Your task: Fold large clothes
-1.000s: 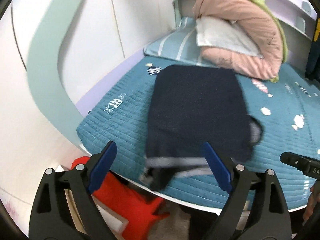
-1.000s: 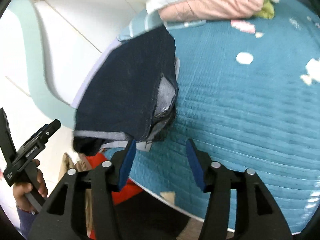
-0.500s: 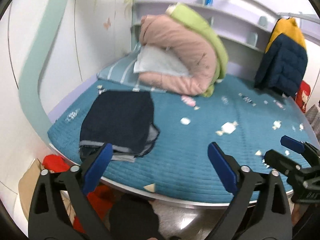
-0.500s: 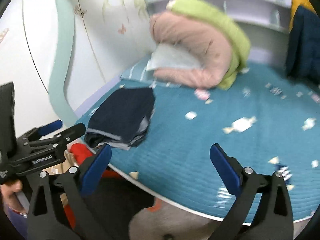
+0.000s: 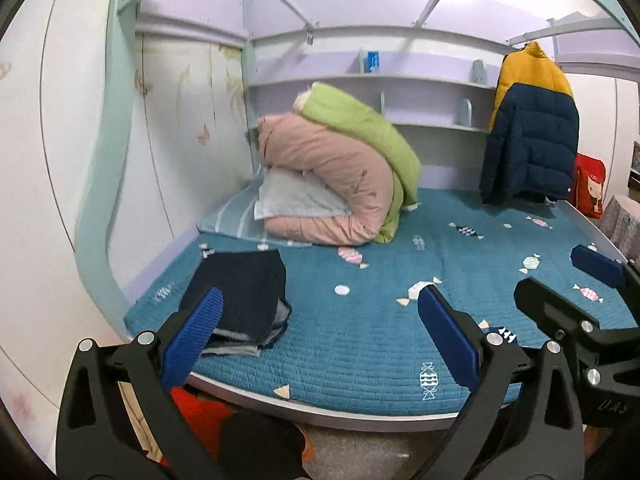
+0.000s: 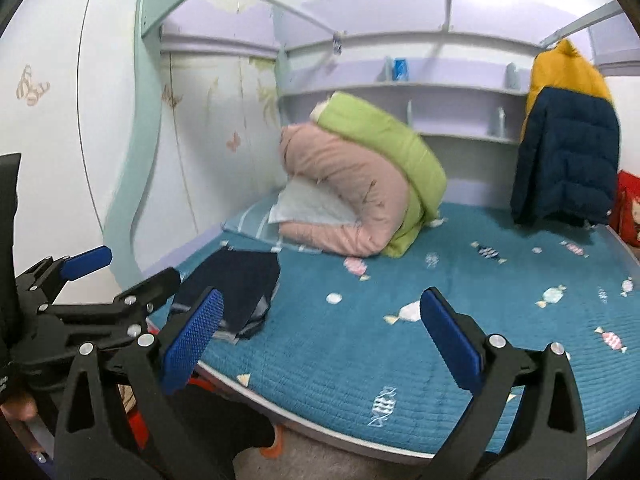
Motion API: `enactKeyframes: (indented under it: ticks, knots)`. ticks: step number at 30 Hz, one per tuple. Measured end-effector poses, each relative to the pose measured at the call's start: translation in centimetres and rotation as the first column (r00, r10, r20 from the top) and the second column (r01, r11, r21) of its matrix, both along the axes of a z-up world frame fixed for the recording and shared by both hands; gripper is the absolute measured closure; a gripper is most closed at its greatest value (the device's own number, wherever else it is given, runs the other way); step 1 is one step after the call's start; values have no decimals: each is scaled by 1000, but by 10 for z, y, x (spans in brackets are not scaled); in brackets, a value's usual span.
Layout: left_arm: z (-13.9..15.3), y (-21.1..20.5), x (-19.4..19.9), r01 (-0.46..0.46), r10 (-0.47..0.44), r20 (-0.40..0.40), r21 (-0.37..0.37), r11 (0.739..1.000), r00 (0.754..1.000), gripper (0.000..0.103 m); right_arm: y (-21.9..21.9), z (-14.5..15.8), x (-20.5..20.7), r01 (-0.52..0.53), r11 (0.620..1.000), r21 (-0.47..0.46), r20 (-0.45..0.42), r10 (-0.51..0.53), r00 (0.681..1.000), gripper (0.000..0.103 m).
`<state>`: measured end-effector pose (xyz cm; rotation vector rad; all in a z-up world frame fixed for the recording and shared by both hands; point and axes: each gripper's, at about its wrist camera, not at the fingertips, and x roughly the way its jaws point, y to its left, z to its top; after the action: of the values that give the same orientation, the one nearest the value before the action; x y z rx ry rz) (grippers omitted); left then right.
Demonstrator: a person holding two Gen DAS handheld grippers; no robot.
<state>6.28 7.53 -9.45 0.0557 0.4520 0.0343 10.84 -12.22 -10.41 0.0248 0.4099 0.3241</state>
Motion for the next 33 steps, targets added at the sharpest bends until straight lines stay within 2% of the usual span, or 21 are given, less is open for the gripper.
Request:
enactKeyframes:
  ticks: [4, 7, 12, 19, 33]
  knots:
    - [12, -10, -20, -10, 10, 53, -5, 1000, 999, 5, -12, 11, -15, 27, 1000, -2, 45, -27, 999, 8]
    - [22, -21, -34, -36, 32, 122, 30, 999, 992, 5, -19, 18, -21, 40, 999, 7, 72, -40, 997, 8]
    - [36, -28, -46, -37, 28, 173, 49, 998, 985, 5, -29, 29, -33, 51, 998, 25, 114, -53, 992, 8]
    - [49, -32, -54, -22, 14, 213, 33, 999, 977, 5, -36, 40, -42, 73, 997, 36, 169, -78, 982, 8]
    - [56, -36, -59, -28, 18, 241, 38, 999, 970, 5, -43, 44, -43, 75, 995, 62, 182, -85, 980, 8]
